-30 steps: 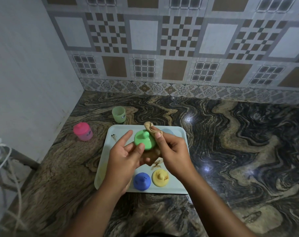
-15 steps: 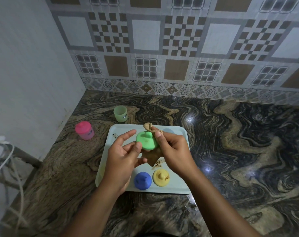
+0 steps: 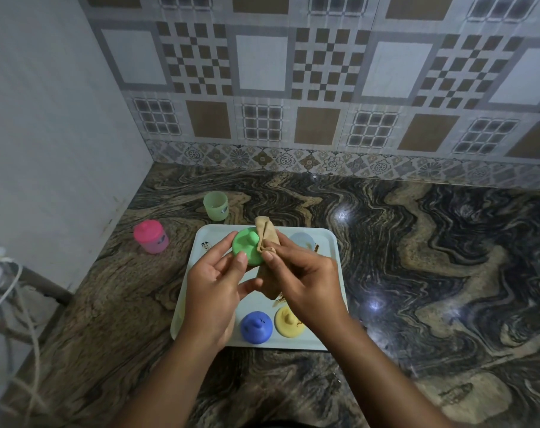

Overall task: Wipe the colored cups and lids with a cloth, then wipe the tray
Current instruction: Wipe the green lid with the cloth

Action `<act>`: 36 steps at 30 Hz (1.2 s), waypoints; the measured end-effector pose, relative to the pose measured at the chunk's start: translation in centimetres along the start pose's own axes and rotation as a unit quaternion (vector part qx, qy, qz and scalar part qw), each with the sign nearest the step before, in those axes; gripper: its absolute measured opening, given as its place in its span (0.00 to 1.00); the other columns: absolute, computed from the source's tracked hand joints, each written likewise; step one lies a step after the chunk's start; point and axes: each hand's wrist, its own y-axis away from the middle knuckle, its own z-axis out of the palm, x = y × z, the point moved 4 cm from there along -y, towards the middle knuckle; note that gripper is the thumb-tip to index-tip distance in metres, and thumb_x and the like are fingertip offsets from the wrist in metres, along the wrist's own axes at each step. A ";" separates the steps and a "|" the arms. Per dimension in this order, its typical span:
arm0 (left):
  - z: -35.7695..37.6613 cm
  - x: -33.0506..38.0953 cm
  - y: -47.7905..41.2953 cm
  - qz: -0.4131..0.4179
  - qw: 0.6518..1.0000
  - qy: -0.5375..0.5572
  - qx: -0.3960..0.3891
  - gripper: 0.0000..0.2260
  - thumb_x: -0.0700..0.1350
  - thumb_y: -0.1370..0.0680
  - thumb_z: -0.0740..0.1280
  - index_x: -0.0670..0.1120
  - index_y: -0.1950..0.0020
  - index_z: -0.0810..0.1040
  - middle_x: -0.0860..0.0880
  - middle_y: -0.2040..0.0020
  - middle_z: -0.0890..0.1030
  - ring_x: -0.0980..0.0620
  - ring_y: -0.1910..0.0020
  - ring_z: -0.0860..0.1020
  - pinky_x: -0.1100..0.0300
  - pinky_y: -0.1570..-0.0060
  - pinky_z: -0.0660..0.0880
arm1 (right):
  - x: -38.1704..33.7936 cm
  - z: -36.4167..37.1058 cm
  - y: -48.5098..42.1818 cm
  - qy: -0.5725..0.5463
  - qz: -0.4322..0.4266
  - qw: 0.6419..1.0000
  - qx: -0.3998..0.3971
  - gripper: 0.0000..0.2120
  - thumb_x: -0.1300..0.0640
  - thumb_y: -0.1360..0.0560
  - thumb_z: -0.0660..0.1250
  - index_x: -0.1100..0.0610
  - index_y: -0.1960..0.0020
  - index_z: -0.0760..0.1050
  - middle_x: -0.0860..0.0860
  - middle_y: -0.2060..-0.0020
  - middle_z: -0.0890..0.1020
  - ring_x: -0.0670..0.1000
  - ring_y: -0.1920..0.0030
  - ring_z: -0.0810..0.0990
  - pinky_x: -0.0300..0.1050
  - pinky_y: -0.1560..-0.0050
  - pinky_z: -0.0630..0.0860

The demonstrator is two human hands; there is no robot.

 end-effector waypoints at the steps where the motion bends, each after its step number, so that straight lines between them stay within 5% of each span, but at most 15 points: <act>1: -0.1 0.1 0.0 -0.005 1.000 -0.005 -0.013 0.17 0.35 0.19 0.62 0.46 0.31 0.74 0.47 0.45 0.86 0.51 0.47 0.84 0.59 0.62 0.79 | -0.1 -0.1 -0.1 0.005 0.004 1.000 0.003 0.10 0.64 0.22 0.72 0.59 0.42 0.85 0.51 0.42 0.85 0.46 0.31 0.78 0.52 0.32 0.77; 4: -0.1 0.2 -0.1 -0.012 0.999 -0.020 -0.046 0.16 0.36 0.19 0.62 0.47 0.33 0.76 0.46 0.46 0.85 0.51 0.48 0.82 0.59 0.63 0.78 | -0.4 -0.6 -0.9 -0.023 0.053 0.998 0.027 0.08 0.61 0.21 0.72 0.57 0.43 0.86 0.50 0.43 0.86 0.48 0.37 0.82 0.56 0.39 0.81; 7: 0.0 0.2 0.0 -0.007 1.000 0.005 -0.028 0.14 0.38 0.19 0.62 0.48 0.35 0.77 0.46 0.50 0.86 0.50 0.49 0.83 0.58 0.63 0.79 | -0.7 -0.6 -1.5 -0.012 0.089 0.996 0.014 0.08 0.56 0.20 0.70 0.54 0.44 0.86 0.52 0.55 0.89 0.59 0.54 0.88 0.64 0.54 0.83; 11: 1.1 0.2 0.4 0.024 0.999 -0.002 -0.033 0.22 0.39 0.23 0.66 0.49 0.29 0.71 0.45 0.43 0.85 0.47 0.44 0.83 0.49 0.52 0.81 | -0.9 0.3 -1.4 -0.049 0.118 0.992 -0.021 0.11 0.56 0.17 0.64 0.56 0.38 0.83 0.55 0.58 0.88 0.62 0.69 0.85 0.66 0.69 0.81; 17: 0.5 0.2 -0.2 0.025 1.000 0.003 0.004 0.19 0.36 0.21 0.65 0.46 0.30 0.72 0.46 0.45 0.86 0.48 0.48 0.85 0.57 0.60 0.81 | -0.8 0.7 -0.4 0.043 0.005 0.998 -0.050 0.16 0.56 0.19 0.65 0.51 0.31 0.78 0.46 0.31 0.79 0.48 0.42 0.85 0.56 0.50 0.85; 21: 0.3 0.5 -0.2 0.006 1.000 -0.017 -0.026 0.18 0.35 0.20 0.63 0.49 0.32 0.75 0.47 0.49 0.86 0.54 0.53 0.84 0.62 0.66 0.78 | -1.8 0.1 -0.7 0.081 -0.034 0.996 -0.016 0.16 0.61 0.19 0.66 0.47 0.35 0.80 0.37 0.39 0.82 0.44 0.55 0.87 0.50 0.54 0.85; 24: 0.3 0.5 -0.3 -0.015 1.000 -0.006 -0.026 0.15 0.38 0.20 0.64 0.46 0.34 0.75 0.46 0.53 0.86 0.54 0.57 0.83 0.62 0.68 0.77 | -1.1 -0.6 -1.6 0.087 0.042 0.995 0.014 0.11 0.58 0.19 0.67 0.53 0.39 0.84 0.46 0.50 0.88 0.48 0.51 0.87 0.56 0.50 0.83; 27: 0.6 0.4 -0.1 -0.010 1.000 0.014 -0.004 0.17 0.43 0.22 0.66 0.46 0.33 0.75 0.45 0.53 0.86 0.51 0.55 0.84 0.60 0.67 0.78 | -0.9 -0.2 -1.9 0.084 0.080 0.993 0.003 0.11 0.55 0.18 0.66 0.52 0.41 0.84 0.53 0.60 0.88 0.59 0.60 0.87 0.62 0.59 0.81; 31: 0.7 0.3 -0.2 0.008 1.000 0.004 0.012 0.22 0.39 0.24 0.69 0.47 0.31 0.72 0.47 0.49 0.87 0.52 0.52 0.85 0.58 0.63 0.80 | -0.6 0.1 -1.9 0.020 0.114 0.993 -0.009 0.11 0.57 0.17 0.65 0.56 0.39 0.83 0.55 0.63 0.88 0.58 0.67 0.87 0.64 0.63 0.82; 36: 0.1 0.5 -0.7 -0.003 0.999 0.026 0.034 0.16 0.38 0.21 0.66 0.46 0.32 0.75 0.46 0.52 0.87 0.53 0.58 0.83 0.61 0.66 0.77 | -0.3 0.5 -0.8 0.025 0.078 0.996 -0.016 0.14 0.52 0.19 0.66 0.53 0.36 0.82 0.52 0.47 0.88 0.53 0.47 0.87 0.58 0.44 0.83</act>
